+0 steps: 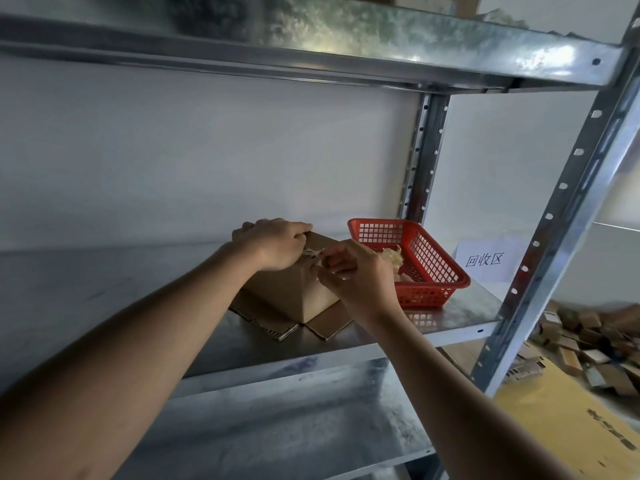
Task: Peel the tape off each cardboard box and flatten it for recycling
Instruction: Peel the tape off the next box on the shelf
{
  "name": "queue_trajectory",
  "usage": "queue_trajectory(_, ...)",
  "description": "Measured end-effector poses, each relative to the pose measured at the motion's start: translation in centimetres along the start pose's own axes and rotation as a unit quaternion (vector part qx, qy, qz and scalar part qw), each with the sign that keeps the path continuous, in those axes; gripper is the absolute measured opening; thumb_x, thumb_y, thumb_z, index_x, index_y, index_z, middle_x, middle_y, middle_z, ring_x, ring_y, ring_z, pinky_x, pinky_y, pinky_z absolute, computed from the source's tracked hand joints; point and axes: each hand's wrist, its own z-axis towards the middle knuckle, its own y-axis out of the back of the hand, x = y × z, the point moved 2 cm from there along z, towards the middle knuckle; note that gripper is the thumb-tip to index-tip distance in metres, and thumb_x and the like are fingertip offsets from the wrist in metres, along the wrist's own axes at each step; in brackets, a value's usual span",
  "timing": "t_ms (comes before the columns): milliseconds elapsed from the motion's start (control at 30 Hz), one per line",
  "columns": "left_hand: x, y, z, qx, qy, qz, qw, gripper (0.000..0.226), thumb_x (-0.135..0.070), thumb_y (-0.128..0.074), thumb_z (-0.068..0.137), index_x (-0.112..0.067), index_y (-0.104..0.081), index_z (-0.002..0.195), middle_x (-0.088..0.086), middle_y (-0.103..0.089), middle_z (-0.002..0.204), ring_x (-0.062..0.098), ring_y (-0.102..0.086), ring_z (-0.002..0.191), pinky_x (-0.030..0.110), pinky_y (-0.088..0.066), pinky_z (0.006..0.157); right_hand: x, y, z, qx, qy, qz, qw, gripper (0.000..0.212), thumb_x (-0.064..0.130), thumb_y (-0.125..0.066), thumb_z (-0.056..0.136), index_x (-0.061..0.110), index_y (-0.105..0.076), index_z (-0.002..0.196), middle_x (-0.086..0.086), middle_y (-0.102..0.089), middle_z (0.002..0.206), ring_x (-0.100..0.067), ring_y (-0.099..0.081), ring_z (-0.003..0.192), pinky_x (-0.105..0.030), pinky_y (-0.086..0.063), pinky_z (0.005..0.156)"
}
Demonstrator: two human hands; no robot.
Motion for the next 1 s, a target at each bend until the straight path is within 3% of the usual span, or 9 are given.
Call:
queue_trajectory(200,0.4,-0.2,-0.6,-0.01,0.004,-0.001,1.0,0.053,-0.049,-0.02,0.104,-0.058,-0.029,0.155,-0.004,-0.035,0.163,0.025,-0.024,0.154,0.053,-0.016,0.12,0.3,-1.1,-0.2,-0.054,-0.045,0.048,0.996,0.014,0.013,-0.084,0.084,0.019,-0.079,0.096,0.016,-0.077,0.082,0.001,-0.074,0.078,-0.035,-0.064,0.077)
queue_trajectory(400,0.6,-0.7,-0.6,-0.021,-0.02,-0.044,0.999,0.054,-0.042,-0.021,0.105,-0.046,-0.032,0.158,0.001,-0.03,0.167,0.023,-0.017,0.156,0.051,-0.011,0.125,0.7,-1.4,-0.3,-0.069,-0.069,0.067,0.993,0.02,0.025,-0.086,0.082,0.023,-0.076,0.1,0.014,-0.077,0.085,-0.001,-0.073,0.08,-0.031,-0.063,0.074)
queue_trajectory(467,0.8,-0.8,-0.5,-0.025,-0.047,-0.076,0.996,0.053,-0.038,-0.025,0.106,-0.036,-0.036,0.158,0.004,-0.039,0.161,0.025,-0.023,0.153,0.051,-0.018,0.124,0.9,-1.3,-0.2,-0.078,-0.059,0.047,0.994,0.028,0.027,-0.084,0.082,0.025,-0.073,0.108,0.013,-0.073,0.1,-0.004,-0.071,0.09,-0.029,-0.06,0.076)
queue_trajectory(533,1.1,-0.6,-0.5,-0.023,-0.079,-0.09,0.993,0.05,-0.033,-0.03,0.107,-0.029,-0.042,0.155,0.003,-0.046,0.154,0.025,-0.029,0.149,0.05,-0.022,0.121,1.0,-1.2,0.2,-0.093,-0.037,-0.053,0.994,0.032,0.037,-0.075,0.084,0.031,-0.073,0.115,0.008,-0.06,0.126,-0.01,-0.06,0.113,-0.03,-0.052,0.087)
queue_trajectory(600,1.3,-0.3,-0.5,-0.021,-0.094,-0.084,0.992,0.046,-0.032,-0.035,0.107,-0.027,-0.046,0.152,-0.002,-0.044,0.155,0.025,-0.027,0.151,0.048,-0.019,0.12,1.3,-1.1,0.9,-0.066,-0.025,-0.111,0.991,0.031,0.037,-0.065,0.093,0.029,-0.073,0.122,0.004,-0.056,0.135,-0.013,-0.054,0.121,-0.024,-0.044,0.089)
queue_trajectory(700,1.9,0.7,-0.6,-0.046,-0.05,-0.016,0.998,0.046,-0.042,-0.045,0.102,-0.021,-0.048,0.142,0.007,-0.034,0.149,0.032,-0.023,0.144,0.047,-0.023,0.115,1.8,-1.6,1.6,-0.008,-0.017,-0.107,0.994,0.024,0.028,-0.061,0.099,0.022,-0.078,0.115,0.002,-0.068,0.115,-0.009,-0.064,0.094,-0.006,-0.039,0.07)
queue_trajectory(833,2.6,2.6,-1.3,-0.102,0.038,0.103,0.989,0.038,-0.047,-0.049,0.099,-0.012,-0.049,0.113,0.013,-0.035,0.122,0.035,-0.039,0.116,0.041,-0.037,0.093,2.7,-2.6,1.5,-0.036,-0.033,-0.089,0.995,0.021,0.031,-0.063,0.094,0.027,-0.081,0.104,0.002,-0.071,0.104,-0.009,-0.067,0.087,-0.023,-0.053,0.077)
queue_trajectory(933,3.5,3.1,-1.6,-0.062,0.075,0.036,0.995,0.037,-0.042,-0.051,0.103,-0.006,-0.057,0.106,0.015,-0.052,0.116,0.031,-0.058,0.098,0.036,-0.044,0.072,3.3,-3.6,1.5,-0.035,-0.046,-0.055,0.997,0.017,0.032,-0.064,0.092,0.028,-0.08,0.097,0.009,-0.074,0.096,-0.002,-0.068,0.077,-0.019,-0.053,0.074)
queue_trajectory(1000,4.0,3.2,-1.8,-0.035,0.068,-0.01,0.997,0.045,-0.051,-0.05,0.103,-0.009,-0.062,0.105,0.013,-0.065,0.107,0.026,-0.062,0.089,0.034,-0.044,0.065,3.4,-4.4,1.6,-0.009,-0.089,0.008,0.996,0.018,0.025,-0.061,0.091,0.028,-0.077,0.099,0.011,-0.076,0.089,-0.003,-0.072,0.077,-0.029,-0.06,0.075)
